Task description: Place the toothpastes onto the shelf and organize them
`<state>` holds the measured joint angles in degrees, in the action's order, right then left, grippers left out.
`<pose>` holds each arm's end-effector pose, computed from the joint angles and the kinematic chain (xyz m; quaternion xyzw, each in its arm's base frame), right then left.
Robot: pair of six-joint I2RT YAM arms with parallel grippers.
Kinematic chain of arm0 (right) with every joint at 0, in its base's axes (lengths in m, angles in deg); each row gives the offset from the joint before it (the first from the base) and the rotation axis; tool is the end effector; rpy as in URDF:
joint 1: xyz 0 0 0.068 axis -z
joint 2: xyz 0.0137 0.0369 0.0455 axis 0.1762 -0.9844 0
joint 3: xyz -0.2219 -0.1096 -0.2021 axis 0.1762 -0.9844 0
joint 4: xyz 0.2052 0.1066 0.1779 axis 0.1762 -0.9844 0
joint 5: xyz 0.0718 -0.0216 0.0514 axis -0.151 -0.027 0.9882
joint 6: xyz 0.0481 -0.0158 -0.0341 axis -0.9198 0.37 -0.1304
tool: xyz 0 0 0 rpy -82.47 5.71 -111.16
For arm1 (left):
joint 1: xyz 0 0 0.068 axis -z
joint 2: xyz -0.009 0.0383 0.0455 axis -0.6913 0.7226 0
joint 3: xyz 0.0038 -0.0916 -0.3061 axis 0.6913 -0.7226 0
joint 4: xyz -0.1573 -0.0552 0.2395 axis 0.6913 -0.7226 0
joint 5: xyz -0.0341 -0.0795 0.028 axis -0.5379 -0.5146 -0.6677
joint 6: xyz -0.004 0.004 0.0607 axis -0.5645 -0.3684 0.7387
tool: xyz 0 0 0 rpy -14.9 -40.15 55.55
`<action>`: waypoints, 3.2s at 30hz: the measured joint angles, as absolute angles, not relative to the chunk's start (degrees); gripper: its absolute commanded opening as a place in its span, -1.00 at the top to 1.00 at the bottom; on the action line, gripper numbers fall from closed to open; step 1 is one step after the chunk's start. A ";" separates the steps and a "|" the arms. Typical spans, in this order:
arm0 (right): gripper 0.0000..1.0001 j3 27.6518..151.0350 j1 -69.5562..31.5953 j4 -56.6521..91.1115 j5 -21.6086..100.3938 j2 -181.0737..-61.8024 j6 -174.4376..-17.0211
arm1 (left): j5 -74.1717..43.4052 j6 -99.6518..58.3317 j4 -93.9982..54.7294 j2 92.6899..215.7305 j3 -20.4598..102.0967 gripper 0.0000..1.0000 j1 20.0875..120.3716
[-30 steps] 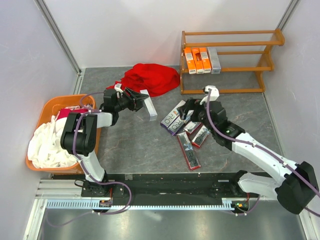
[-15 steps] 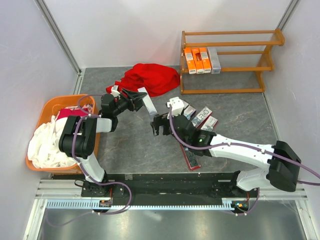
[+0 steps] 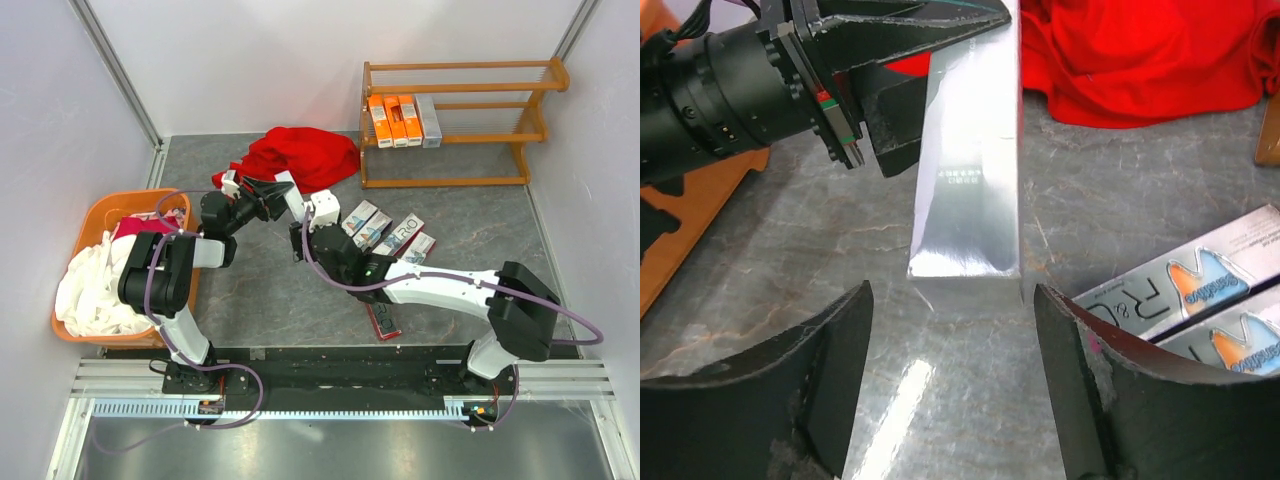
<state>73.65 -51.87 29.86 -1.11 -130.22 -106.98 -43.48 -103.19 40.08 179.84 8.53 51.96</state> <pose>0.2078 0.3382 0.3048 -0.1358 0.7814 0.1881 0.5793 0.3689 -0.0806 0.2074 -0.2926 0.6401 -0.6639 0.2528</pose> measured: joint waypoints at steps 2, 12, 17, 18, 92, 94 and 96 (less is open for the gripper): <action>-0.32 74.88 -51.87 30.43 -1.79 -131.95 -106.32 | -43.50 -103.73 40.74 179.84 8.42 0.18 51.96; 0.31 77.28 -51.72 30.84 -4.56 -134.90 -102.56 | -43.39 -105.02 43.52 179.90 7.43 0.07 51.83; 0.38 77.30 -51.54 30.80 -4.43 -134.88 -102.15 | -43.33 -105.04 44.02 179.90 7.24 -0.16 51.83; 0.39 77.28 -51.50 30.78 -4.28 -134.86 -102.13 | -43.33 -105.04 44.11 179.90 7.24 -0.28 51.83; 0.52 52.17 25.09 75.43 73.88 -130.72 -175.68 | -48.18 -104.02 41.90 179.36 7.74 -0.99 51.96; 0.52 53.43 25.26 76.00 73.20 -132.34 -176.24 | -48.20 -104.02 41.90 179.38 7.76 -0.99 51.96; 0.51 54.79 25.37 76.52 72.57 -133.57 -176.77 | -48.20 -104.02 41.90 179.38 7.76 -0.99 51.96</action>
<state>54.79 25.37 76.52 72.57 -133.57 -176.77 -48.20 -104.02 41.90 179.38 7.76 51.96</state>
